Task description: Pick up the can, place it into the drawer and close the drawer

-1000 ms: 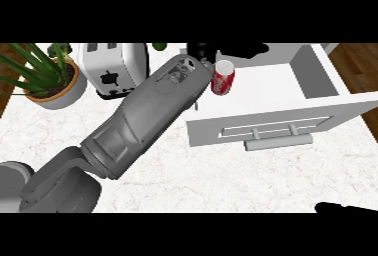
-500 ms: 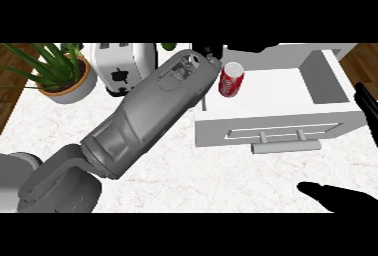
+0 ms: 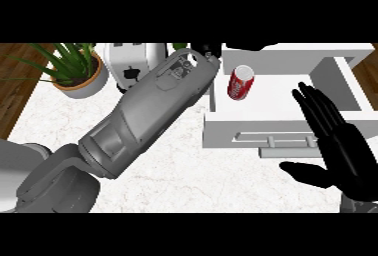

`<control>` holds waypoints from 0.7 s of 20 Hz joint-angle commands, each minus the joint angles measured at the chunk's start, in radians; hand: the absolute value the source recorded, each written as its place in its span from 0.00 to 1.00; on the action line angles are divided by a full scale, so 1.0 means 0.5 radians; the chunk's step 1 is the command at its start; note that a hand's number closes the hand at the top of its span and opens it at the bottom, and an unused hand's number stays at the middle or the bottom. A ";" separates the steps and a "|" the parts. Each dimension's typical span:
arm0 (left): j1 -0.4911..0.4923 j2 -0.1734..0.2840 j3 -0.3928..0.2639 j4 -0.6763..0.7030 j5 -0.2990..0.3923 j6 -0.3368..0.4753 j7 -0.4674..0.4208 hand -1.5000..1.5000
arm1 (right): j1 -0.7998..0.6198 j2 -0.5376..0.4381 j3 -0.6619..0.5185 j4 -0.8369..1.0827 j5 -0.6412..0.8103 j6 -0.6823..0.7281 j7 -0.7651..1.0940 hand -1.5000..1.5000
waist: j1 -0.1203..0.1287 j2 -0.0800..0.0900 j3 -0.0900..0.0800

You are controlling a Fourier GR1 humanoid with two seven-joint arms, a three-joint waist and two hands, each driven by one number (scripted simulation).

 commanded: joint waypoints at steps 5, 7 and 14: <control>0.121 0.186 -0.008 -0.266 -0.077 -0.055 0.176 0.00 | -0.281 0.166 -0.035 0.752 0.270 -0.446 -0.070 0.00 | 0.088 -0.017 0.001; 0.126 0.288 -0.040 -0.369 -0.120 -0.043 0.321 0.00 | -0.239 0.215 0.010 0.818 0.315 -0.567 -0.125 0.00 | 0.079 -0.025 0.001; 0.290 0.530 -0.067 -0.705 -0.200 -0.080 0.491 0.00 | -0.514 0.234 -0.101 1.281 0.416 -0.721 -0.120 0.00 | 0.103 -0.022 0.000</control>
